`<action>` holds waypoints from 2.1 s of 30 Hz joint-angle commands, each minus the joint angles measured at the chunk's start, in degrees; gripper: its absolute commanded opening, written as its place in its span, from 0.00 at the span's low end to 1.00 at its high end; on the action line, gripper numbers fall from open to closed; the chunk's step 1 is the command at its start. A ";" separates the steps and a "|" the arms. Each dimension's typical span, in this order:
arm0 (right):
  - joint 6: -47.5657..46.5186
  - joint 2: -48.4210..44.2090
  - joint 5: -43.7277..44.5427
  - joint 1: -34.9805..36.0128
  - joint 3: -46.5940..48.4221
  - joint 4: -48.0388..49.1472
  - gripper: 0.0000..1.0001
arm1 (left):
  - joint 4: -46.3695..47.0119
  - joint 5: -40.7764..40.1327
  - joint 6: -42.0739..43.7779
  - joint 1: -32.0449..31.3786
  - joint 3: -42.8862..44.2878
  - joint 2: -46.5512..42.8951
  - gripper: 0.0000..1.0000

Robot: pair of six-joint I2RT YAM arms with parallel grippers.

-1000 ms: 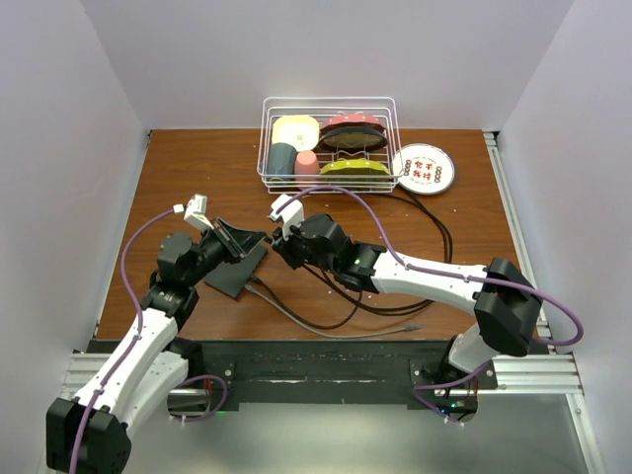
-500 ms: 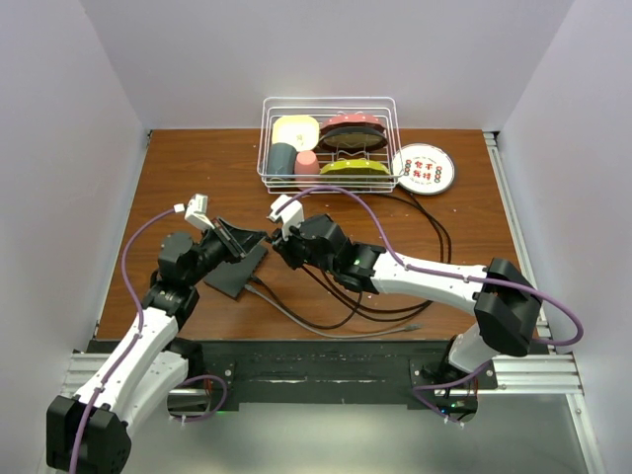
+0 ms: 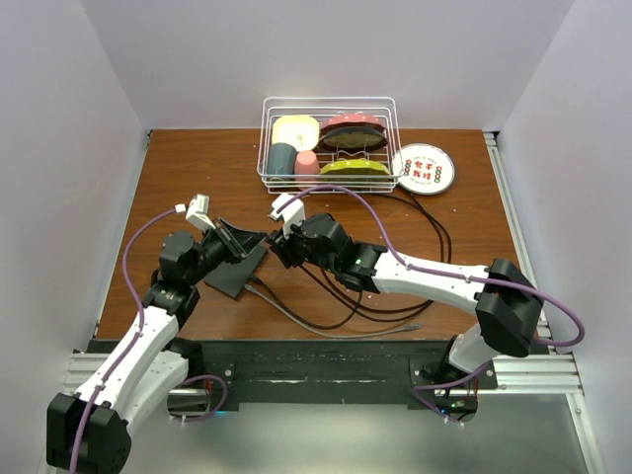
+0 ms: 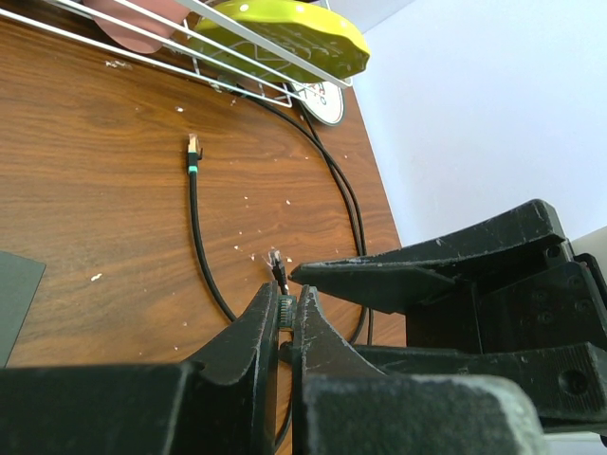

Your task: Insert the plug into the switch port

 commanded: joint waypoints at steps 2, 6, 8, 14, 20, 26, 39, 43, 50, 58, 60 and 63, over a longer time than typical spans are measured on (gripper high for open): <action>0.36 -0.35 0.78 0.04 2.03 2.07 0.38 | 2.20 0.72 0.96 -0.31 1.43 -0.35 0.00; 0.71 0.00 1.22 0.13 2.21 2.07 0.19 | 2.03 0.72 0.96 -0.31 1.61 -0.35 0.00; 0.80 0.09 1.48 0.04 2.12 2.16 0.15 | 2.03 0.72 0.96 -0.31 1.52 -0.52 0.00; 0.63 0.00 1.13 0.04 1.42 3.21 0.00 | 1.94 0.99 0.97 -0.31 1.61 -0.52 0.00; 0.36 -0.26 1.04 0.04 0.37 4.27 0.00 | 1.94 1.16 1.14 -0.31 1.52 -0.70 0.00; -0.17 -0.70 0.43 0.04 -0.25 4.45 0.00 | 1.50 1.16 1.93 -0.31 1.87 -0.61 0.32; -0.87 -2.46 0.69 0.04 -2.09 3.04 0.00 | -11.33 -9.91 8.26 -0.13 9.34 0.09 0.93; -1.05 -3.60 1.04 0.04 -2.71 2.51 0.00 | -14.40 -11.40 9.84 -0.13 11.36 0.70 0.96; -0.52 -5.27 1.22 0.04 -3.24 1.20 0.00 | -16.96 -14.66 13.18 1.18 13.91 3.25 1.00; 0.10 -6.15 0.25 0.04 -4.47 0.85 0.00 | -18.36 -13.08 18.19 7.77 12.95 8.79 1.00; 0.01 -6.15 -0.10 0.04 -5.26 0.93 0.00 | -17.23 -11.76 19.06 10.83 11.46 9.05 0.99; -0.08 -5.72 -0.45 0.04 -6.31 1.37 0.00 | -16.08 -11.23 19.42 13.48 9.00 10.19 0.98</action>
